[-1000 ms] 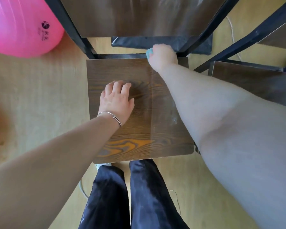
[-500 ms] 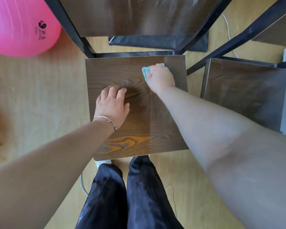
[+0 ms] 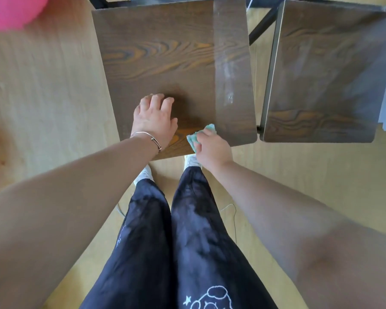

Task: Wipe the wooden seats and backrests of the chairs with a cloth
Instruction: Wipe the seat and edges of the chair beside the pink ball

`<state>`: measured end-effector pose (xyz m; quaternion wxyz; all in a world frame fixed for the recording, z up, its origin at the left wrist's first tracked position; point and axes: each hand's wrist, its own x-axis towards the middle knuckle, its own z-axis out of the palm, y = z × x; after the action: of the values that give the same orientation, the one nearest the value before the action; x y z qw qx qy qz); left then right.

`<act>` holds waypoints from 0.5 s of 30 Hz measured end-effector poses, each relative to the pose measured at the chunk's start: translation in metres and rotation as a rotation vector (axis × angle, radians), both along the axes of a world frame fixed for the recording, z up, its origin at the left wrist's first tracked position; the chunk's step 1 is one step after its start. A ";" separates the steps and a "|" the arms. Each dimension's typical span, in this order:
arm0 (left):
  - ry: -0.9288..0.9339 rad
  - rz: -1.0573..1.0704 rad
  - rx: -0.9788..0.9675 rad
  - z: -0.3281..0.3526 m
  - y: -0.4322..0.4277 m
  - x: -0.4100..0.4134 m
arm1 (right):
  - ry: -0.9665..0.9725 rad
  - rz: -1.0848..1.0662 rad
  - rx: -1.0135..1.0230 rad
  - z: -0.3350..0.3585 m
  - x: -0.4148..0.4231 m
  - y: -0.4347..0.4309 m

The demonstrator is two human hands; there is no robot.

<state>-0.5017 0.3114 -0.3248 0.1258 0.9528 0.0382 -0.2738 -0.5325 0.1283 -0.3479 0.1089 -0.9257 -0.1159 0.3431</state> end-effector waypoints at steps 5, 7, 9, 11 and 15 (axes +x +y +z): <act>0.034 -0.010 0.003 -0.001 -0.002 -0.023 | 0.034 0.015 0.008 0.002 -0.022 -0.004; 0.035 -0.011 0.005 -0.001 -0.002 -0.025 | 0.064 0.040 -0.013 0.001 -0.020 -0.005; 0.032 -0.006 0.007 0.000 -0.004 -0.023 | 0.142 0.104 -0.037 0.001 -0.017 -0.005; 0.017 0.007 0.011 0.001 -0.006 -0.018 | 0.222 0.138 -0.031 0.005 -0.008 -0.006; -0.016 0.035 0.013 0.003 -0.009 0.002 | 0.153 0.057 0.131 0.022 0.047 -0.008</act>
<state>-0.4998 0.3026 -0.3223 0.1247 0.9549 0.0556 -0.2638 -0.4856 0.1201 -0.3257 0.1678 -0.8840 -0.1558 0.4075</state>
